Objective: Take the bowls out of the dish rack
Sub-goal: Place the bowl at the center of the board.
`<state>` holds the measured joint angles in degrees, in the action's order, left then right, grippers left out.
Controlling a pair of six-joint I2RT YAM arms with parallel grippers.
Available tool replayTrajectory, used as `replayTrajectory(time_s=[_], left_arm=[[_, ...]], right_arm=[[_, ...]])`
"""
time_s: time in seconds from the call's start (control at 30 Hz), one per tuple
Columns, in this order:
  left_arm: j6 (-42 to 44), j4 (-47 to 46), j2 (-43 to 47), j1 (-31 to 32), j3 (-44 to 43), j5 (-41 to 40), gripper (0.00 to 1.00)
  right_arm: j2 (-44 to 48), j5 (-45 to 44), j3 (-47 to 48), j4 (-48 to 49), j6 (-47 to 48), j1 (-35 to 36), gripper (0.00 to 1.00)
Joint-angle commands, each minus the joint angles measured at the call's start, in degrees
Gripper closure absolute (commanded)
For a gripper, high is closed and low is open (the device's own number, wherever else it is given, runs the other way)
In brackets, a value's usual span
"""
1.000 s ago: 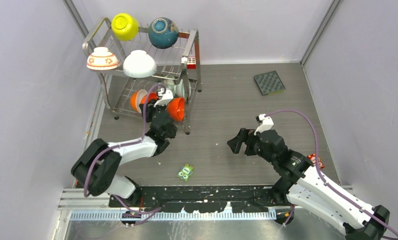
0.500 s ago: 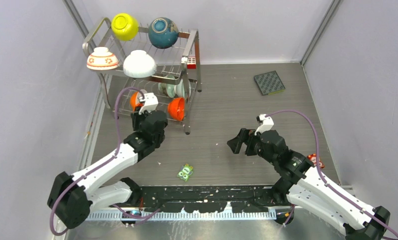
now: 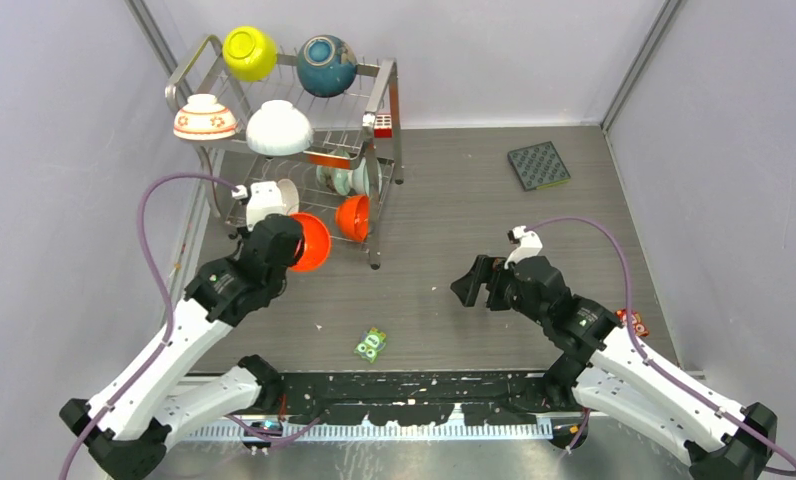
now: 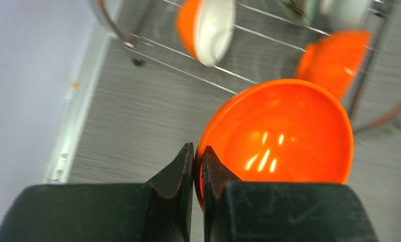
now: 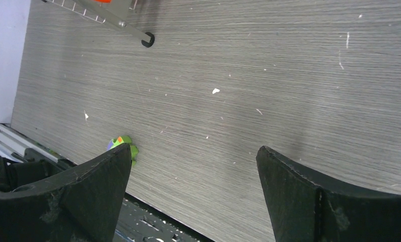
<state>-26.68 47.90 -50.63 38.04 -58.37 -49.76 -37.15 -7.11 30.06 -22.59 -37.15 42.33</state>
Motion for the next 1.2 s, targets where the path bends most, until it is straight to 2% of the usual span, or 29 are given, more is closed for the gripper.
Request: replayTrajectory(time_s=[0.0,0.17,0.23,0.33,0.47,0.67,0.87,1.17], left_arm=[[-5.8,9.8,3.8,0.2,-3.4,22.5,1.0],[-5.1,7.3,10.7,0.3,1.5,41.1,1.0],[-4.7,7.2,12.6,0.3,3.3,45.8,1.0],[-3.6,6.6,14.8,0.3,6.3,50.4,1.0],[-2.5,3.5,14.7,0.6,9.3,57.1,1.0],[0.5,1.2,10.3,1.6,7.7,54.3,1.0],[0.1,-1.5,10.3,3.5,10.8,48.8,1.0],[-1.1,-0.8,18.1,5.4,11.9,41.1,1.0]], right_arm=[[-1.7,3.3,3.7,2.6,-2.9,0.3,0.02],[-3.9,13.1,4.7,5.4,-4.0,0.9,0.05],[-5.4,6.8,7.7,1.0,-2.5,5.3,0.11],[-9.5,-6.0,14.4,-5.7,1.8,16.1,0.11],[-16.4,-11.6,22.7,-8.1,2.2,23.6,0.09],[-23.8,-15.9,34.5,-15.0,2.2,26.4,0.08],[-34.2,-16.9,47.6,-25.7,3.2,27.8,0.11],[-43.3,-16.3,53.5,-26.5,3.5,30.9,0.22]])
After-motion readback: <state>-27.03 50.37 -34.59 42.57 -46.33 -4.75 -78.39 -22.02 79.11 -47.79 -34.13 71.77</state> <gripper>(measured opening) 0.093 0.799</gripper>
